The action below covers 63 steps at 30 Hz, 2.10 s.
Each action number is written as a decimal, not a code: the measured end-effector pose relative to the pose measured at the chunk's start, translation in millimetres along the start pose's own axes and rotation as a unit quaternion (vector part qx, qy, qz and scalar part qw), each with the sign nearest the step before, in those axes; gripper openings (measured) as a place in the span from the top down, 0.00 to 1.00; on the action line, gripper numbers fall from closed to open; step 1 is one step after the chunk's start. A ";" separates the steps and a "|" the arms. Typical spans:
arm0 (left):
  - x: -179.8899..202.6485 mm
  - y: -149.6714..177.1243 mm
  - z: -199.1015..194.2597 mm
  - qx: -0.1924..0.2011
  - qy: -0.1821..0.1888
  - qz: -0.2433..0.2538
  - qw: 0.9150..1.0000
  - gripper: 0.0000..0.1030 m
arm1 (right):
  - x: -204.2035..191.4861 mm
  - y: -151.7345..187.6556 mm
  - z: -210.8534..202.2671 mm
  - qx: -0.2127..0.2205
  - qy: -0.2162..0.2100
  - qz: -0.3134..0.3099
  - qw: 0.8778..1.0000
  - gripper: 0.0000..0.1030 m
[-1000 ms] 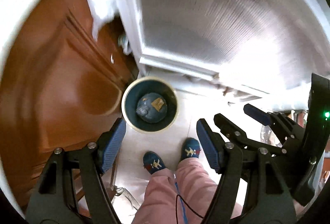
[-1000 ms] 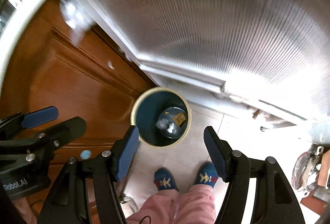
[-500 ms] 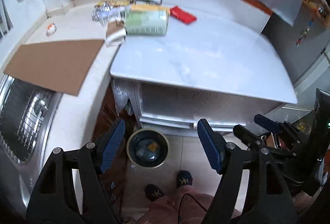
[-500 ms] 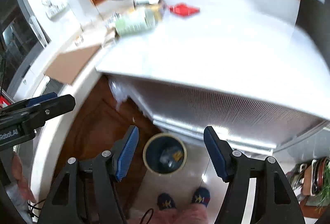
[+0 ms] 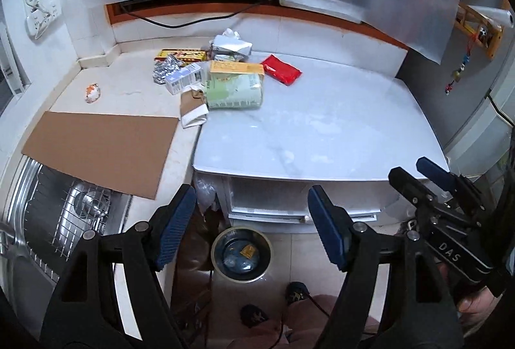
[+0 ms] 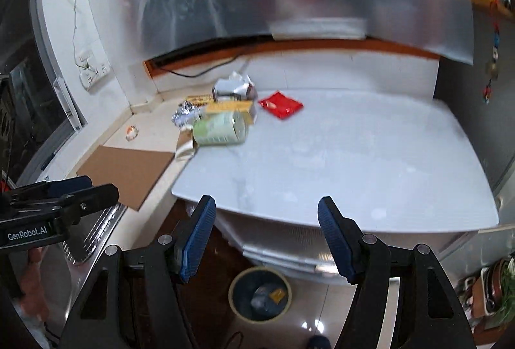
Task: Collect trash
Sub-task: 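Raise both tools back up toward the table, then grasp the green milk tea cup with the right tool while the left grasps the brown paper bag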
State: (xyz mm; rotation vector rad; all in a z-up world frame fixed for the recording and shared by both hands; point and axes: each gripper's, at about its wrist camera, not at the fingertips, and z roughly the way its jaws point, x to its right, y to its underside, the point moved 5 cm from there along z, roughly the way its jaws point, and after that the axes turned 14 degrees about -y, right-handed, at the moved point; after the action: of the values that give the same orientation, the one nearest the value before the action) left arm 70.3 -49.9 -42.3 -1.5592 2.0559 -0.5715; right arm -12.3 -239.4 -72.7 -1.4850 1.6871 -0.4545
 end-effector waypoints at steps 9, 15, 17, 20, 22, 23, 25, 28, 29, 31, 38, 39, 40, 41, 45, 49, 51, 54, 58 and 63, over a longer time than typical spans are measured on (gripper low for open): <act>-20.3 -21.4 29.4 0.000 -0.030 -0.015 0.999 0.32 | -17.1 -35.1 37.7 -0.021 -0.021 -0.053 0.998 0.34; -40.3 -48.8 69.5 -0.012 -0.076 -0.052 0.996 0.32 | -16.5 -72.6 109.7 -0.062 -0.059 -0.114 0.990 0.34; -45.4 -57.8 87.3 -0.025 -0.088 -0.064 0.994 0.32 | -17.8 -88.1 141.9 -0.083 -0.076 -0.146 0.983 0.34; -51.6 -72.3 117.2 -0.044 -0.106 -0.082 0.990 0.32 | -19.1 -109.3 190.6 -0.113 -0.089 -0.200 0.969 0.34; -55.0 -82.9 137.0 -0.053 -0.118 -0.094 0.987 0.32 | -20.9 -121.3 225.4 -0.136 -0.103 -0.236 0.957 0.34; -55.7 -86.6 144.6 -0.056 -0.122 -0.097 0.986 0.32 | -22.1 -126.9 243.2 -0.147 -0.111 -0.253 0.950 0.34; -57.5 -94.9 163.3 -0.064 -0.131 -0.103 0.984 0.32 | -24.7 -135.0 276.2 -0.170 -0.127 -0.284 0.935 0.34; -58.6 -103.3 189.7 -0.082 -0.140 -0.108 0.981 0.32 | -28.3 -137.4 314.5 -0.199 -0.141 -0.323 0.914 0.34; -58.9 -104.6 194.7 -0.085 -0.142 -0.108 0.980 0.32 | -29.2 -136.5 327.5 -0.212 -0.148 -0.337 0.905 0.34; -59.3 -107.2 207.3 -0.093 -0.146 -0.108 0.979 0.32 | -30.6 -130.3 346.3 -0.233 -0.160 -0.358 0.890 0.34; -65.3 -109.7 238.0 -0.117 -0.159 -0.119 0.973 0.32 | -23.6 -103.4 387.1 -0.277 -0.164 -0.397 0.860 0.31; -66.1 -110.2 241.3 -0.120 -0.159 -0.120 0.973 0.32 | -22.5 -101.5 390.6 -0.277 -0.160 -0.400 0.859 0.32; -66.7 -110.4 243.6 -0.122 -0.158 -0.122 0.972 0.32 | -21.0 -100.1 394.5 -0.278 -0.156 -0.404 0.858 0.32; -66.6 -111.1 247.1 -0.124 -0.158 -0.123 0.972 0.32 | -19.9 -99.3 396.2 -0.278 -0.153 -0.408 0.856 0.33; -63.5 -113.6 260.5 -0.136 -0.148 -0.122 0.972 0.32 | -11.6 -101.4 398.4 -0.287 -0.174 -0.374 0.864 0.35; -57.7 -118.7 278.3 -0.147 -0.130 -0.117 0.974 0.32 | -1.0 -104.0 385.4 -0.292 -0.198 -0.332 0.875 0.35; -56.7 -120.8 288.1 -0.154 -0.124 -0.118 0.973 0.32 | 6.4 -105.1 377.8 -0.291 -0.204 -0.312 0.881 0.35; -55.9 -124.3 306.9 -0.167 -0.117 -0.120 0.972 0.32 | 17.7 -107.9 368.9 -0.288 -0.209 -0.276 0.893 0.35; -55.8 -125.7 330.6 -0.184 -0.114 -0.122 0.969 0.32 | 41.4 -109.5 354.1 -0.284 -0.206 -0.214 0.912 0.35; -51.2 -120.1 353.4 -0.212 -0.107 -0.118 0.964 0.54 | 63.1 -104.5 348.1 -0.286 -0.189 -0.175 0.923 0.35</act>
State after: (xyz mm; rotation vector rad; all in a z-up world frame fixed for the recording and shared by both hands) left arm 389.1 -43.5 -243.0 -2.0277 1.9217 -0.0300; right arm 323.5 -238.8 -225.4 -2.1535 1.2947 0.1710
